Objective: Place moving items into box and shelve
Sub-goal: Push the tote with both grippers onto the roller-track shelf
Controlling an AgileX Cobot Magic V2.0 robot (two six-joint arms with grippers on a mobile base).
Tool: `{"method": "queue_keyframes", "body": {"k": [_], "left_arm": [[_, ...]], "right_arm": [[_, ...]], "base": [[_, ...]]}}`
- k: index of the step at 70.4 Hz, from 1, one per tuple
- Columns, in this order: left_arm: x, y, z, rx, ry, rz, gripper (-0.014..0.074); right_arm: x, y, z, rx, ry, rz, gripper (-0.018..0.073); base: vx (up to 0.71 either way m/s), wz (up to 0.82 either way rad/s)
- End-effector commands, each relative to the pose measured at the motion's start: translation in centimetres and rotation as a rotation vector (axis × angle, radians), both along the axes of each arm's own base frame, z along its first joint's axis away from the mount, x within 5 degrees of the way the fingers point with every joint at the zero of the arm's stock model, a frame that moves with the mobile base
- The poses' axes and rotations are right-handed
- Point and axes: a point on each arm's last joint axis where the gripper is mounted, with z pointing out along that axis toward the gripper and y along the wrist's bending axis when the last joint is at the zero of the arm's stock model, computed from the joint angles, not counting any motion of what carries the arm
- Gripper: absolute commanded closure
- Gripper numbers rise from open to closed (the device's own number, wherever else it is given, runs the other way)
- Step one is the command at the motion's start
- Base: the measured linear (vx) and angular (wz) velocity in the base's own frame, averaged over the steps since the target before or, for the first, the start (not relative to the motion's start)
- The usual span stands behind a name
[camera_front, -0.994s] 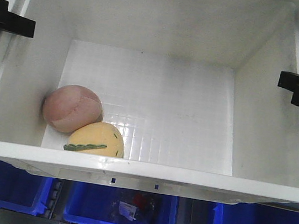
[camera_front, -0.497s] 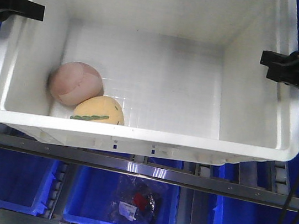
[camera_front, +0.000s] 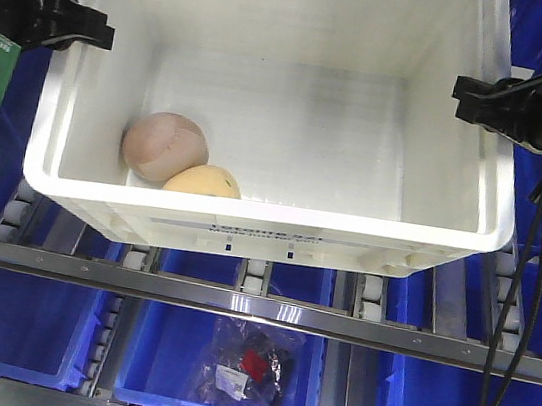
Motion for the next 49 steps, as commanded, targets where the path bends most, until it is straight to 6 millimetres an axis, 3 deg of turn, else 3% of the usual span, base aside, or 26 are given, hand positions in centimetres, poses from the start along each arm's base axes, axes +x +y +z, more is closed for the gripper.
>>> {"method": "queue_keyframes", "body": {"k": [1, 19, 30, 39, 49], "left_arm": [[0.7, -0.3, 3.4, -0.108, -0.214, 0.070, 0.0602], [2.4, -0.3, 1.9, -0.116, -0.199, 0.106, 0.0589], [2.5, -0.3, 2.1, -0.197, -0.175, 0.165, 0.0510], [2.5, -0.2, 2.1, -0.217, -0.172, 0.184, 0.0356], [2.6, -0.1, 2.4, -0.221, -0.197, 0.197, 0.0104]], "right_arm": [[-0.6, 0.8, 2.7, 0.049, -0.077, 0.060, 0.0564], [-0.5, 0.8, 2.6, 0.045, -0.077, 0.052, 0.0557], [-0.5, 0.7, 2.6, 0.045, -0.078, 0.047, 0.0501], [-0.5, 0.7, 2.7, 0.051, -0.080, 0.040, 0.0372], [-0.4, 0.6, 2.7, 0.035, -0.088, 0.035, 0.0125]], "base": [[0.00, 0.00], [0.00, 0.00], [0.00, 0.00], [0.00, 0.00], [0.00, 0.00]]}}
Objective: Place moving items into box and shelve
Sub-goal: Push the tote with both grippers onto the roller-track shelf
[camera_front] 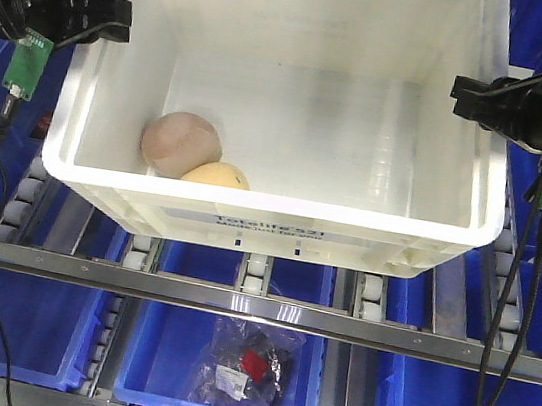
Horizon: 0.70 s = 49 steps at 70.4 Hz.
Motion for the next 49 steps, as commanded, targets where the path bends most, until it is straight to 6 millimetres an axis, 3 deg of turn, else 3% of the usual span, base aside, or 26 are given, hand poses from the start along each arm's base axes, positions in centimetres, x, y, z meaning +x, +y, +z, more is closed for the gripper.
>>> {"method": "queue_keyframes", "body": {"k": [1, 10, 15, 30, 49], "left_arm": [[-0.4, 0.1, 4.4, -0.095, -0.205, 0.078, 0.0092], [-0.5, 0.1, 4.5, -0.096, -0.209, 0.080, -0.0094], [-0.7, 0.1, 4.5, -0.096, -0.195, 0.066, -0.0139], [-2.3, -0.2, 5.0, -0.095, -0.134, 0.002, -0.0106], [-3.4, -0.6, 4.7, -0.086, -0.044, -0.067, 0.0015]], "right_arm": [[-0.7, 0.5, 2.9, 0.024, -0.095, 0.040, 0.0097], [-0.5, 0.2, 3.0, 0.014, -0.108, 0.005, -0.0121], [-0.5, 0.2, 3.1, 0.013, -0.113, 0.001, -0.0171], [-0.8, 0.4, 3.1, 0.002, -0.107, 0.039, -0.0140], [-0.8, 0.5, 3.1, 0.005, -0.104, 0.046, -0.0021]], "base": [[0.00, 0.00], [0.00, 0.00], [0.00, 0.00], [0.00, 0.00], [0.00, 0.00]]}}
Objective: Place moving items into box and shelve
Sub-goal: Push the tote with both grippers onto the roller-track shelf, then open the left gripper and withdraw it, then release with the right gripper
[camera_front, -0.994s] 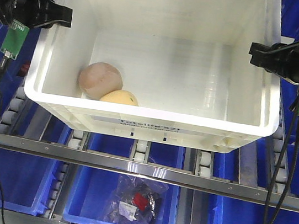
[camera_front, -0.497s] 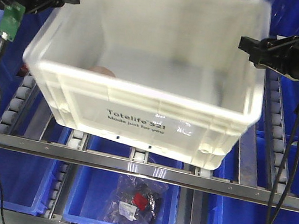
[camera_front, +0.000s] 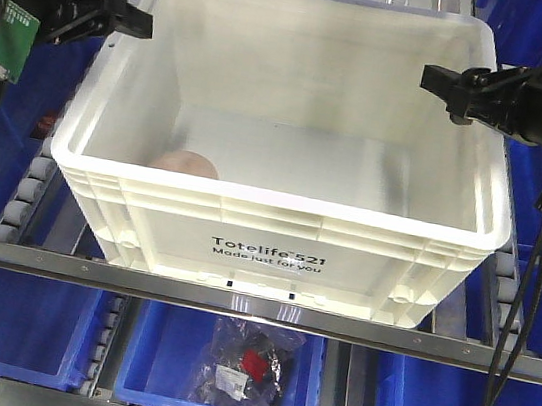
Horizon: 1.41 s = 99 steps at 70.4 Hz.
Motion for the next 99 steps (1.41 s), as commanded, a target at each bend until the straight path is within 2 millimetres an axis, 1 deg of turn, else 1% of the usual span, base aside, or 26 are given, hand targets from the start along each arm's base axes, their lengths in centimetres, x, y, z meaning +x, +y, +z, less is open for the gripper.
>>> {"method": "queue_keyframes", "body": {"k": [1, 15, 25, 26, 42, 49, 59, 62, 66, 71, 72, 74, 75, 76, 77, 80, 83, 85, 88, 89, 96, 99], "left_arm": [[-0.6, -0.2, 2.6, -0.052, -0.094, 0.018, 0.0021], [-0.6, -0.2, 2.6, -0.052, -0.097, 0.020, 0.0095], [-0.5, -0.2, 2.4, -0.051, -0.090, 0.018, 0.0130], [-0.5, -0.2, 2.4, -0.051, -0.090, 0.018, 0.0144], [-0.7, -0.2, 2.6, -0.051, -0.092, 0.015, 0.0156], [-1.8, 0.0, 3.7, -0.048, -0.130, 0.012, 0.0156], [-4.7, 0.7, 6.1, 0.005, -0.214, -0.003, 0.0156], [-5.9, 0.9, 6.9, 0.022, -0.240, -0.010, 0.0156], [-7.1, 1.1, 7.4, 0.037, -0.259, -0.016, 0.0159], [-9.2, 1.5, 7.5, 0.035, -0.293, -0.008, 0.0174], [-9.5, 1.6, 7.1, 0.034, -0.293, -0.004, 0.0178], [-10.4, 1.8, 7.0, 0.029, -0.322, 0.011, 0.0189], [-10.8, 1.9, 6.6, 0.028, -0.323, 0.018, 0.0194], [-11.4, 2.1, 6.6, 0.023, -0.350, 0.031, 0.0202], [-11.7, 2.2, 6.1, 0.023, -0.352, 0.039, 0.0209], [-12.8, 2.6, 5.4, 0.014, -0.384, 0.063, 0.0229], [-14.4, 3.0, 4.9, 0.005, -0.431, 0.088, 0.0258], [-15.9, 3.3, 4.7, 0.000, -0.470, 0.099, 0.0281], [-17.3, 3.6, 4.0, 0.009, -0.498, 0.108, 0.0321], [-18.0, 3.8, 4.0, 0.013, -0.521, 0.111, 0.0339], [-21.3, 4.5, 2.1, 0.053, -0.584, 0.117, 0.0437], [-22.4, 4.8, 1.0, 0.077, -0.608, 0.123, 0.0491]], "right_arm": [[-0.4, 0.0, 2.3, 0.014, -0.076, -0.003, -0.0014], [-0.4, 0.0, 2.3, 0.014, -0.076, -0.003, 0.0085], [-0.4, 0.0, 2.3, 0.014, -0.076, -0.003, 0.0142], [-0.4, 0.0, 2.3, 0.014, -0.076, -0.003, 0.0167], [-0.4, 0.0, 2.3, 0.014, -0.076, -0.003, 0.0240], [-0.4, 0.0, 2.3, 0.014, -0.076, -0.003, 0.0267], [-0.4, 0.0, 2.2, 0.014, -0.076, -0.004, 0.0304], [-0.4, 0.0, 2.2, 0.014, -0.076, -0.004, 0.0313], [-0.4, 0.0, 2.3, 0.015, -0.076, -0.004, 0.0325], [-0.4, 0.0, 2.3, 0.015, -0.076, -0.004, 0.0328], [-0.4, 0.0, 2.3, 0.015, -0.076, -0.004, 0.0328], [-0.4, 0.0, 2.3, 0.015, -0.076, -0.004, 0.0328], [-0.4, 0.0, 2.3, 0.015, -0.076, -0.004, 0.0328], [-0.4, 0.0, 2.3, 0.015, -0.076, -0.004, 0.0328], [-0.4, 0.0, 2.3, 0.015, -0.076, -0.004, 0.0327], [-0.4, 0.0, 2.3, 0.015, -0.076, -0.004, 0.0327], [-0.4, 0.0, 2.3, 0.015, -0.076, -0.004, 0.0327], [-0.4, 0.0, 2.3, 0.015, -0.076, -0.004, 0.0327], [-0.4, 0.0, 2.3, 0.015, -0.076, -0.004, 0.0327], [-0.4, 0.0, 2.3, 0.015, -0.076, -0.004, 0.0327], [-0.4, 0.0, 2.3, 0.015, -0.076, -0.004, 0.0327], [-0.4, 0.0, 2.3, 0.015, -0.076, -0.004, 0.0327]], "base": [[0.00, 0.00], [0.00, 0.00], [0.00, 0.00], [0.00, 0.00], [0.00, 0.00], [0.00, 0.00], [0.00, 0.00], [0.00, 0.00], [0.00, 0.00], [0.00, 0.00], [0.00, 0.00], [0.00, 0.00], [0.00, 0.00], [0.00, 0.00], [0.00, 0.00], [0.00, 0.00], [0.00, 0.00], [0.00, 0.00], [0.00, 0.00], [0.00, 0.00], [0.00, 0.00], [0.00, 0.00]]}}
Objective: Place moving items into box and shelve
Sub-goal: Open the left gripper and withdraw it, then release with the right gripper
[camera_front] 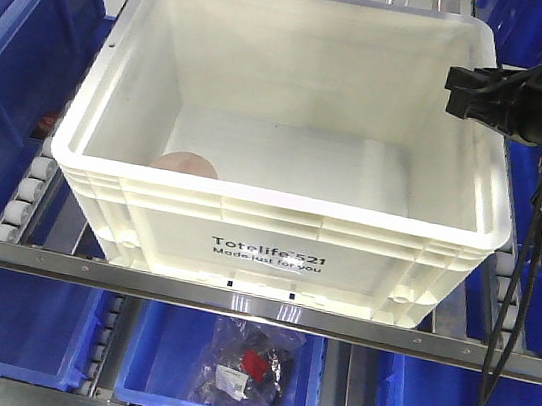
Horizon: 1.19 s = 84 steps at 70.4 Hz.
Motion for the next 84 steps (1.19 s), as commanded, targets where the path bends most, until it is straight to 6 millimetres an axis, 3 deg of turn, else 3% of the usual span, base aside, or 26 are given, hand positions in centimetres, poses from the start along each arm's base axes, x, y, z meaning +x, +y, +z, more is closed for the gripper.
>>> {"method": "queue_keyframes", "body": {"k": [1, 7, 19, 26, 42, 84], "left_arm": [[-1.8, 0.6, 0.0, -0.006, -0.135, 0.036, 0.0505], [-3.4, 1.1, -3.0, 0.050, -0.158, 0.055, 0.0605], [-5.2, 1.9, -8.6, 0.138, -0.221, 0.096, 0.0604], [-5.4, 2.1, -11.3, 0.116, -0.290, 0.123, 0.0604], [-3.6, 2.4, -16.8, 0.127, -0.335, 0.191, 0.0604], [-3.6, 2.4, -17.0, 0.135, -0.324, 0.188, 0.0604]], "right_arm": [[-0.4, -0.1, 2.3, 0.016, -0.076, -0.007, 0.0327], [-0.4, -0.1, 2.3, 0.016, -0.076, -0.007, 0.0327], [-0.4, -0.1, 2.3, 0.017, -0.076, -0.008, 0.0327], [-0.4, -0.1, 2.3, 0.017, -0.076, -0.008, 0.0327], [-0.3, 0.0, 2.1, 0.018, -0.069, -0.008, 0.0327], [-0.3, 0.0, 2.1, 0.018, -0.069, -0.008, 0.0327]], "base": [[0.00, 0.00], [0.00, 0.00], [0.00, 0.00], [0.00, 0.00], [0.00, 0.00], [0.00, 0.00]]}}
